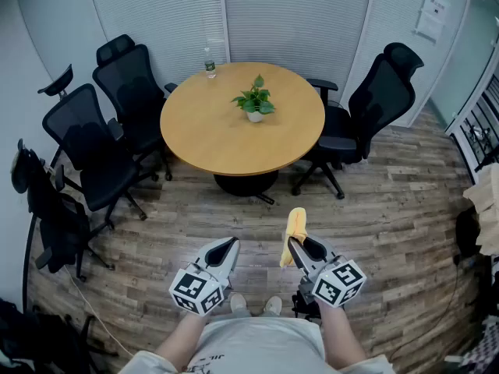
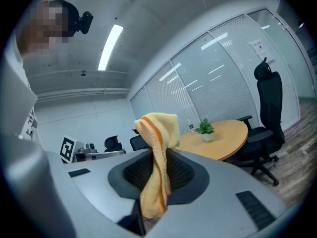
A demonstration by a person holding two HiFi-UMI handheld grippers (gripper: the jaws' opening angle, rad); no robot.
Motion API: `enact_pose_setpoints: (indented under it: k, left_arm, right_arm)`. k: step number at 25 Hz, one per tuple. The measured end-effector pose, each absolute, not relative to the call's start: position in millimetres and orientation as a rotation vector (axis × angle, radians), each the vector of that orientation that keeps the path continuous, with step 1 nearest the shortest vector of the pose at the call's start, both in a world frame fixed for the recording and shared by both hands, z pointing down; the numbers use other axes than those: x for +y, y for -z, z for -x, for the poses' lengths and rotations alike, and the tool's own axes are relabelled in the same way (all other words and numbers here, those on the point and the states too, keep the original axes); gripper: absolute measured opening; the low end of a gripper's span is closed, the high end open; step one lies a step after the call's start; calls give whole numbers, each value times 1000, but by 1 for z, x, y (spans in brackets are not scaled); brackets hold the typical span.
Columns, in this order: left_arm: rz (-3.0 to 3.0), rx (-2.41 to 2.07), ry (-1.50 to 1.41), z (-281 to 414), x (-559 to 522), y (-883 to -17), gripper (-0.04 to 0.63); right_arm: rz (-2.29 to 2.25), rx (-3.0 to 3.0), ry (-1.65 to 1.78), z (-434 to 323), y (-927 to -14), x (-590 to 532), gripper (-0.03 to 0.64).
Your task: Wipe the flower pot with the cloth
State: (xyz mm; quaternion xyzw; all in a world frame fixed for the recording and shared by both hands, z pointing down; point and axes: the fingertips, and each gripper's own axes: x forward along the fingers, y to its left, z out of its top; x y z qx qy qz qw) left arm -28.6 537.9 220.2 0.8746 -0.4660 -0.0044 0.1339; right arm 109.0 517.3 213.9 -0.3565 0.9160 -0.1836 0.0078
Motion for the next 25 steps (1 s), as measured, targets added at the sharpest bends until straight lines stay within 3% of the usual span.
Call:
enact_pose_setpoints:
  k: [25]
  left_arm:
    - [-2567, -1310, 22, 62, 518, -217, 9]
  right_arm:
    - [1138, 2885, 553, -68, -213, 504, 71]
